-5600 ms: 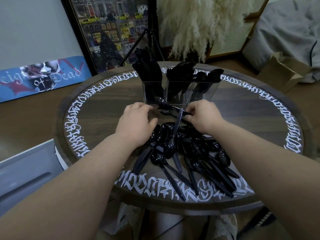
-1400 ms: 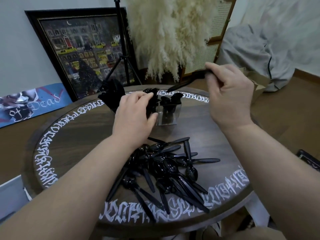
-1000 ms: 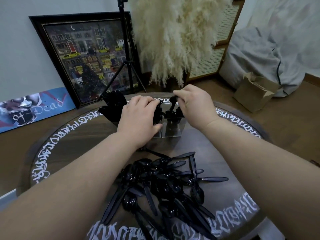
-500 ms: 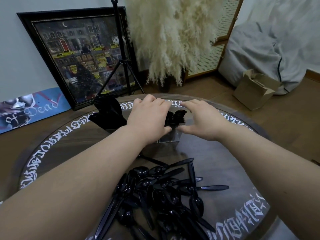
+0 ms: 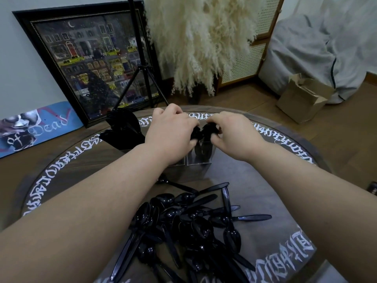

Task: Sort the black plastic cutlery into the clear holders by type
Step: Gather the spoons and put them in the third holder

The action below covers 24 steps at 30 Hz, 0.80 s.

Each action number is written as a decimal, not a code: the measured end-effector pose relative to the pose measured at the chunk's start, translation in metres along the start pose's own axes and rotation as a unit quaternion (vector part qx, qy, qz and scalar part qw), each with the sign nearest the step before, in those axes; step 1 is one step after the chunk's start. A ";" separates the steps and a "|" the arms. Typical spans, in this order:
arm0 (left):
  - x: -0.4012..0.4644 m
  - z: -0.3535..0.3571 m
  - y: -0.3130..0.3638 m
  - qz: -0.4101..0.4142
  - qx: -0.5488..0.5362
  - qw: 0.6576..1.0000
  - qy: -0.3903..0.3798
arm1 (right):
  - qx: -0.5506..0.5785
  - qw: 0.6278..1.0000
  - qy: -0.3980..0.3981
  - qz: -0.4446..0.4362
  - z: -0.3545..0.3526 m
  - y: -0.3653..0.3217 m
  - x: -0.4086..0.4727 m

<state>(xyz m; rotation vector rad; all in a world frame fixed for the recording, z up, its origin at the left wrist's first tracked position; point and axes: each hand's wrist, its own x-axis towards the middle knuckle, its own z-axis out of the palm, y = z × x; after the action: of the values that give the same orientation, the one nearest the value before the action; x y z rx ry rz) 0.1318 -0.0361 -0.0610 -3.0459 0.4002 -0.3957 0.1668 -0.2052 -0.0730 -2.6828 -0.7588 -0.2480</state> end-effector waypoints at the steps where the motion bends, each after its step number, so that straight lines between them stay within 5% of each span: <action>1: -0.001 0.001 0.001 0.003 0.008 1.000 -0.003 | 0.004 1.000 -0.009 0.000 0.002 0.002 -0.004; 18: -0.054 -0.016 0.019 0.010 -0.015 0.999 0.051 | 0.022 0.999 -0.011 0.023 -0.020 -0.009 -0.064; 24: -0.109 -0.014 0.041 -0.006 -0.048 0.998 -0.029 | 0.031 0.998 -0.038 0.048 -0.019 -0.030 -0.124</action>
<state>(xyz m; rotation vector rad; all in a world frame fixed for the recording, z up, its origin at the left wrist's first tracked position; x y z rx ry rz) 0.0160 -0.0472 -0.0774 -3.1458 0.4083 -0.2969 0.0447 -0.2468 -0.0792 -2.6730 -0.6475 -0.0963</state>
